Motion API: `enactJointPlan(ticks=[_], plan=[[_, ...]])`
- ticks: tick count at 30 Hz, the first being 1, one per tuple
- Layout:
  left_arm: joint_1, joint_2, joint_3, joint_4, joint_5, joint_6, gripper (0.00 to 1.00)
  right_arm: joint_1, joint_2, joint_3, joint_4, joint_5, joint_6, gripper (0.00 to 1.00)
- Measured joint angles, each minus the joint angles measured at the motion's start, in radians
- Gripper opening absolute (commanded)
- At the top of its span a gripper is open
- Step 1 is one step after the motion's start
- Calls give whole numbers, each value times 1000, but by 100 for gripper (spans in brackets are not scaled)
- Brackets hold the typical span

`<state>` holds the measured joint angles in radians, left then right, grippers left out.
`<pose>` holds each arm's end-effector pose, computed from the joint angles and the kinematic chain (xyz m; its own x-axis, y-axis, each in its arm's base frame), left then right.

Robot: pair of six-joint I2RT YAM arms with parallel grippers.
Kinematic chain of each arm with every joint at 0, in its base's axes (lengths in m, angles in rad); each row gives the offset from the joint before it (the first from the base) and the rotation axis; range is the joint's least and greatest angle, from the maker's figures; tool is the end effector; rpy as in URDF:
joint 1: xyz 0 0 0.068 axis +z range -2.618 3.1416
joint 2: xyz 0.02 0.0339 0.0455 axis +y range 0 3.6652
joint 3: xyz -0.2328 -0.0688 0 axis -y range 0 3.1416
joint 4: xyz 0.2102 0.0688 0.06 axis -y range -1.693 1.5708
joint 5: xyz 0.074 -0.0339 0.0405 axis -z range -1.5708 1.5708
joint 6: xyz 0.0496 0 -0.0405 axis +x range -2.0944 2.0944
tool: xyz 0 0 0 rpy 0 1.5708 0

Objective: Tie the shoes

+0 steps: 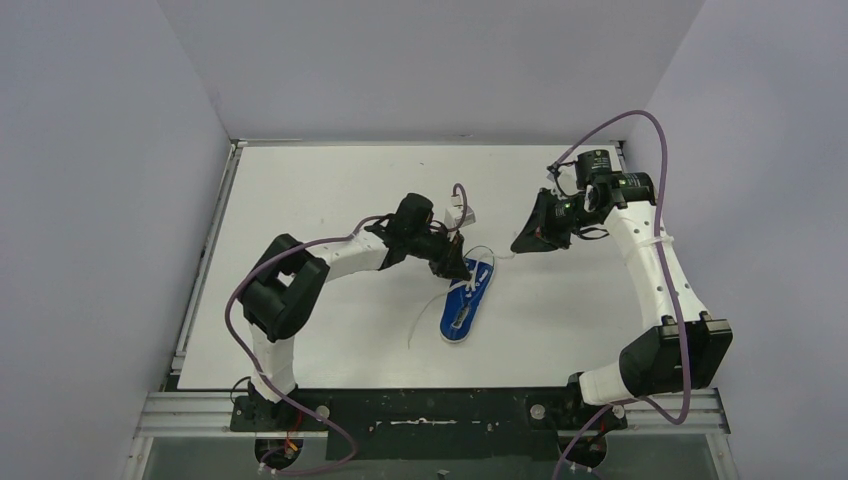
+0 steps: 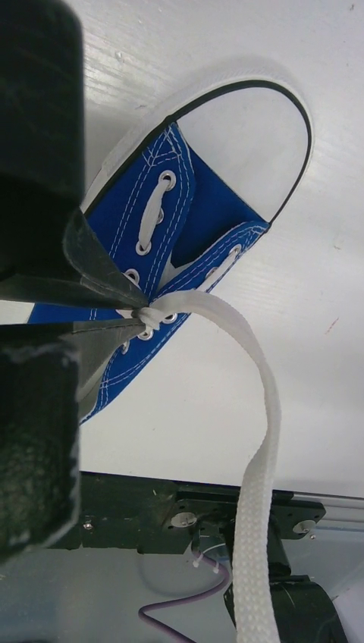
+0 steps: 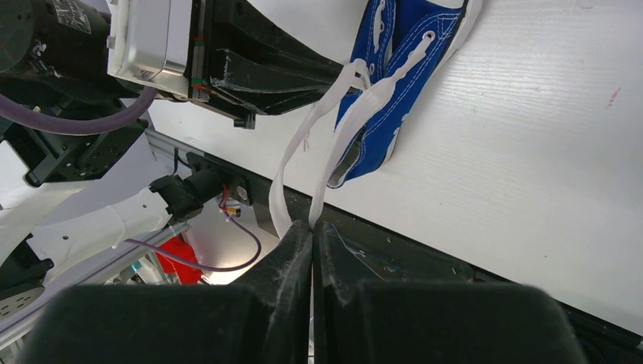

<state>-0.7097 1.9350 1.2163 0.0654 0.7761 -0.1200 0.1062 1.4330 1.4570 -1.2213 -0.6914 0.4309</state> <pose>0.2713 -0.2789 0.1713 -0.5639 0.3718 -0.7374 0.8254 0.2250 -0.5178 0.2330 0.0566 0.3046 -0.9719 0.2200 -0.0836 0.1023 0.7148 0.6918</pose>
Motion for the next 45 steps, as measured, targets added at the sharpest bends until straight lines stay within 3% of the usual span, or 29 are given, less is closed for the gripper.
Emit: enactJointPlan(ticks=[18,32,39,45], plan=[[6,35,0,64,26,-68,29,0,0,11,-23,-13,-16,0],[2,95,20,128,29,-143,34,0,0,13,-26,-16,-27,0],[2,95,21,174,36,-169,32,0,2,18,-30,-17,-30,0],[2,95,21,197,43,-191,14,0,3,30,-32,-23,-31,0]])
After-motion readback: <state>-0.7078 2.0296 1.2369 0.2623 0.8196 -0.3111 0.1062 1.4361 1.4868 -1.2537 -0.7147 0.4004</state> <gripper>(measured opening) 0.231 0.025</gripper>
